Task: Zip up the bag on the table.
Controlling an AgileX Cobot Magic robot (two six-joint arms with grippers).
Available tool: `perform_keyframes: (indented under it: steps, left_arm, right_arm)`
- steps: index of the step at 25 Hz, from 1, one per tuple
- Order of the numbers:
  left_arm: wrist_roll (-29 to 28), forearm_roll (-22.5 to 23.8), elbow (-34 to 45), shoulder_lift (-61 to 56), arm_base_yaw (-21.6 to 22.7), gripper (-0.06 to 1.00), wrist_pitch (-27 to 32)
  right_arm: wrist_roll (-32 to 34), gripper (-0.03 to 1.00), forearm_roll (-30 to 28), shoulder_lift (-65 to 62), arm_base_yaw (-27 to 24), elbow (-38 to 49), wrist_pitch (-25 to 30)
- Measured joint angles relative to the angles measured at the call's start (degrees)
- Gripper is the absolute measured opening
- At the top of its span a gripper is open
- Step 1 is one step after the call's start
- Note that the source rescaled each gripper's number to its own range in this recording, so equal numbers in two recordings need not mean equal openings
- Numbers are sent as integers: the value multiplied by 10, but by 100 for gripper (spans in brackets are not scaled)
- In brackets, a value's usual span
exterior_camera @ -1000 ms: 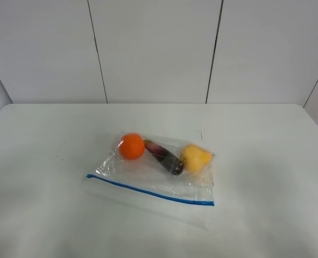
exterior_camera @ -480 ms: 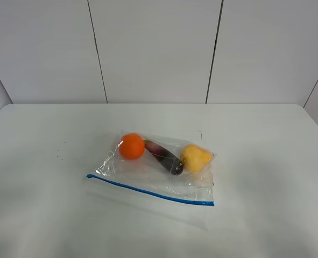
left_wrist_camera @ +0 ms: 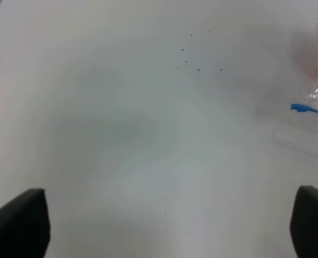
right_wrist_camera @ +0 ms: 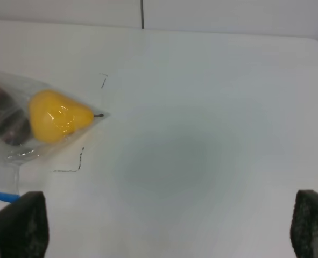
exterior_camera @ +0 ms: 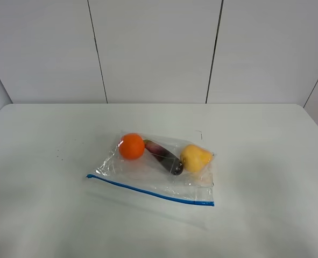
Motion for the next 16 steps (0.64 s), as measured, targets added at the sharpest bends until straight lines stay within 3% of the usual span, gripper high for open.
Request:
perform_keyframes:
  steps: [16]
  left_arm:
    - [0,0,0,0,0,100,0]
  right_arm:
    - [1,100,0,0,0,0,0]
